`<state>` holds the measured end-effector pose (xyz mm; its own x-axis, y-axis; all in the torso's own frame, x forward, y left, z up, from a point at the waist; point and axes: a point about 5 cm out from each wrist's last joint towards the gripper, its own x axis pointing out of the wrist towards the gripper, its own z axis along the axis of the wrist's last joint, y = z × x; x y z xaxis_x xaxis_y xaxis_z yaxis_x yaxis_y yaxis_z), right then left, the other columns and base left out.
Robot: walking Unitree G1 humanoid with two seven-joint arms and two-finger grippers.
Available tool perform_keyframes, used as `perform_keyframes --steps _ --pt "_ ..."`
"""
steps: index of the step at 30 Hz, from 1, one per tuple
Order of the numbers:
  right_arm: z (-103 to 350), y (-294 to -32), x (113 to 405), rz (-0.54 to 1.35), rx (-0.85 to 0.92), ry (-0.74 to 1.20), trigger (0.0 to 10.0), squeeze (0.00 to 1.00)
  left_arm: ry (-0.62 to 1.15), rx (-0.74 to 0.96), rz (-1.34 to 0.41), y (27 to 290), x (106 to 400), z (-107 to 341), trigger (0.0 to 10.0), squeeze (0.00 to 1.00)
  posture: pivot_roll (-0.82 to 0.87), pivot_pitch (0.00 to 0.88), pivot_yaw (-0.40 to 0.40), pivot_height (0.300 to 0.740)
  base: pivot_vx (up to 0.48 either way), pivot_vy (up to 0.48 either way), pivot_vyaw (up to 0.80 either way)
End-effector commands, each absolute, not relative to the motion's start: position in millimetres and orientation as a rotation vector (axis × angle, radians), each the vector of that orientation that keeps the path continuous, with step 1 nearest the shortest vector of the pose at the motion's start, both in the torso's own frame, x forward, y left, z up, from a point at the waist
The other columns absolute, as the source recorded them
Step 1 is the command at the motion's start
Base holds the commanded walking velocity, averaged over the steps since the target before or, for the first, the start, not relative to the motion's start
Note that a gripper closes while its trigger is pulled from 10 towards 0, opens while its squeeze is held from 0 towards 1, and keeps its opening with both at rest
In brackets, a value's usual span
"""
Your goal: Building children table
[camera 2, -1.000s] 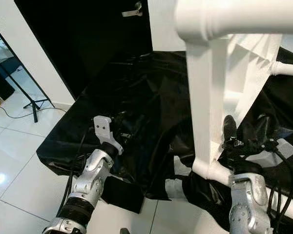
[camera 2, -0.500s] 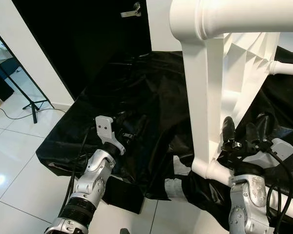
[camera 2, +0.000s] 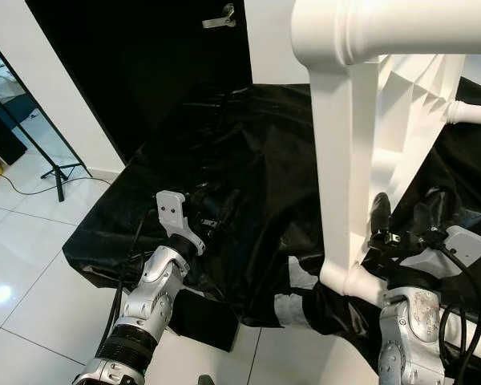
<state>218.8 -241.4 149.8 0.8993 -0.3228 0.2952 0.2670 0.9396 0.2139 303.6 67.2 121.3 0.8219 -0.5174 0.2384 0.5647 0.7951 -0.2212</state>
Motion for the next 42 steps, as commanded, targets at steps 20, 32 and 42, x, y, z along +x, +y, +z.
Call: perform_keyframes --steps 20,32,42 --pt "140.4 -279.2 198.3 -0.602 0.058 -0.251 10.0 0.00 -0.192 -0.280 -0.621 68.0 303.5 122.7 10.0 0.00 0.02 0.000 0.128 0.740 0.000 0.000 0.00" --pt "140.2 -286.9 192.9 -0.672 0.009 -0.233 10.0 0.00 -0.196 -0.283 -0.619 67.7 303.8 123.1 10.0 0.00 0.02 0.000 0.123 0.740 0.000 0.000 0.00" --pt "127.6 -296.7 191.0 -0.704 -0.097 -0.147 10.0 0.00 -0.200 -0.292 -0.615 67.3 299.9 122.8 10.0 0.00 0.03 0.000 0.106 0.740 0.000 0.000 0.00"
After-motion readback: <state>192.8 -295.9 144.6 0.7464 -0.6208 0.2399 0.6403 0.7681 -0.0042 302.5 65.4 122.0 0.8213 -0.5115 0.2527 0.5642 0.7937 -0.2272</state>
